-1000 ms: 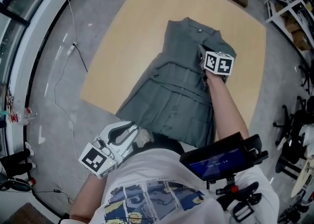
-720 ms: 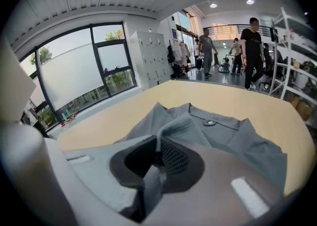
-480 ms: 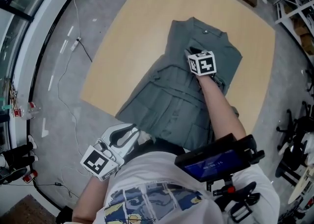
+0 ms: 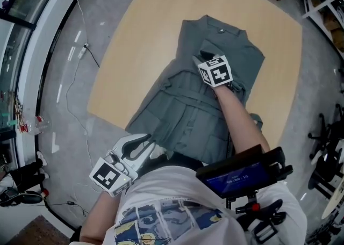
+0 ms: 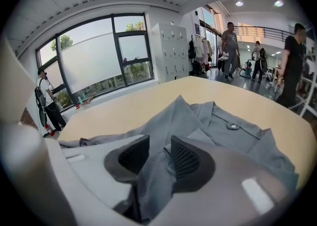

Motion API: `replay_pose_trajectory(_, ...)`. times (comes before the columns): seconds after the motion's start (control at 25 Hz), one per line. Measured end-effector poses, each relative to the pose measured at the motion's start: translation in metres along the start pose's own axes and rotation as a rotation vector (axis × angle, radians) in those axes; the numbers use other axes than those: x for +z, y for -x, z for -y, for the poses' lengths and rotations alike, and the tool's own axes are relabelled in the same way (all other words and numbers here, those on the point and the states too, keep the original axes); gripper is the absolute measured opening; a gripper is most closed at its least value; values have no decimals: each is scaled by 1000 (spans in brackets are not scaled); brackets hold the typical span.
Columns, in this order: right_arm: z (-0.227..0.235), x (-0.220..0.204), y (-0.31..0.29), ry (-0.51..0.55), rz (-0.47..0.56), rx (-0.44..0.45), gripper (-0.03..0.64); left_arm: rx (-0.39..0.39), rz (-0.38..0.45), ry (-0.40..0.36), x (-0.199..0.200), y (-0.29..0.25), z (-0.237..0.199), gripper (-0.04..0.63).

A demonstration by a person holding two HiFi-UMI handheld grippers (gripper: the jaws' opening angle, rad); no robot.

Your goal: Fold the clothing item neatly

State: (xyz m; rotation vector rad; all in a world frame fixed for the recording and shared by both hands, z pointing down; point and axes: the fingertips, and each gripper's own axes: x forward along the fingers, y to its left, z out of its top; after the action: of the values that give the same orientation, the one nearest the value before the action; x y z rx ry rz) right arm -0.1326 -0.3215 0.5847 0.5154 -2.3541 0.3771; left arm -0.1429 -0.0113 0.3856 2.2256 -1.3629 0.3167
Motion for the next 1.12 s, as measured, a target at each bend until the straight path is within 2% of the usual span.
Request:
replay_pose_trajectory(0.32, -7, -12, 46, 28, 27, -32, 123, -91, -7, -46, 2, -13, 12, 71)
replay_pose_trajectory(0.6, -39, -56, 105, -1, 31, -113, 124, -209, 2, -109, -11, 6, 32, 71)
replay_pose_trajectory(0.88, -124, -98, 189, -22, 78, -215, 124, -371, 25, -183, -56, 61, 60, 71)
replay_pose_trajectory(1.12, -244, -144, 233, -41, 104, -239, 124, -452, 2, -192, -114, 122, 74, 71)
